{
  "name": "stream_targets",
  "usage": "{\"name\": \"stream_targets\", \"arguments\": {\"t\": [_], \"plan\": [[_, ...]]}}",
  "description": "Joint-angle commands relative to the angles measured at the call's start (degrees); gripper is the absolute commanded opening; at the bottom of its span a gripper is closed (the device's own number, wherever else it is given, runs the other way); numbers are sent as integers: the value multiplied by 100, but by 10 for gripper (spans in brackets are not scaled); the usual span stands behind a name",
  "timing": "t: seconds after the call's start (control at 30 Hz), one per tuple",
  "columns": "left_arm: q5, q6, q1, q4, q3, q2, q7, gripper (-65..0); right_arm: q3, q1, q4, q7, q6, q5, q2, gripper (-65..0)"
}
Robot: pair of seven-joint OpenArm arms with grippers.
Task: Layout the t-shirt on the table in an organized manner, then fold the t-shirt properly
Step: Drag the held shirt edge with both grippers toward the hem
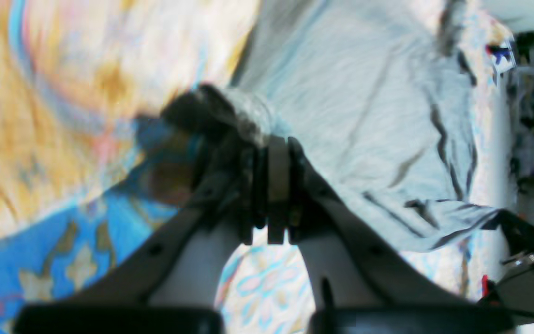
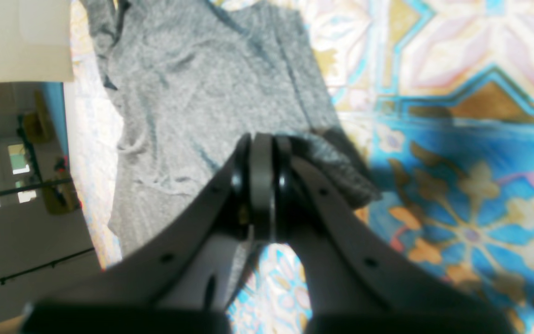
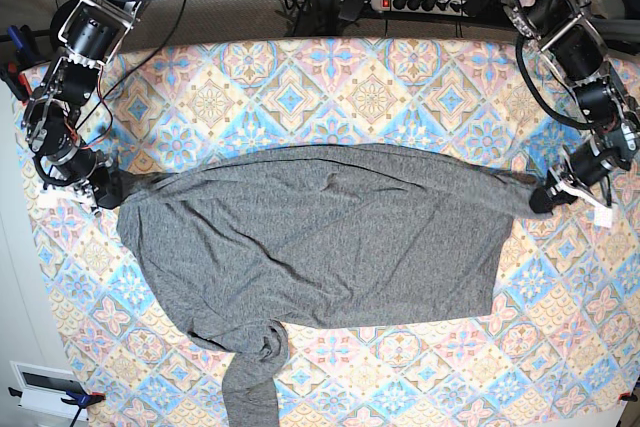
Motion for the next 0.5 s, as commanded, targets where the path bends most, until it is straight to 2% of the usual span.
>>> {"name": "stream_targets", "arguments": {"t": [0.0, 0.17, 0.27, 0.33, 0.47], "plan": [[-260, -9, -134, 86, -16, -146, -23, -650, 24, 104, 92, 79, 49, 101, 125, -649], [-999, 0, -354, 86, -16, -295, 206, -650, 33, 104, 92, 79, 49, 101, 133, -649], [-1069, 17, -486, 77, -16, -304, 179, -650, 33, 104, 92, 79, 49, 101, 177, -649], [-1078, 184, -556, 15, -25, -295, 56, -650, 42, 104, 83, 88, 49, 101, 256, -649], [-1131, 747, -732, -793, -183, -313, -445, -650, 42, 113, 83, 88, 49, 101, 309, -649]]}}
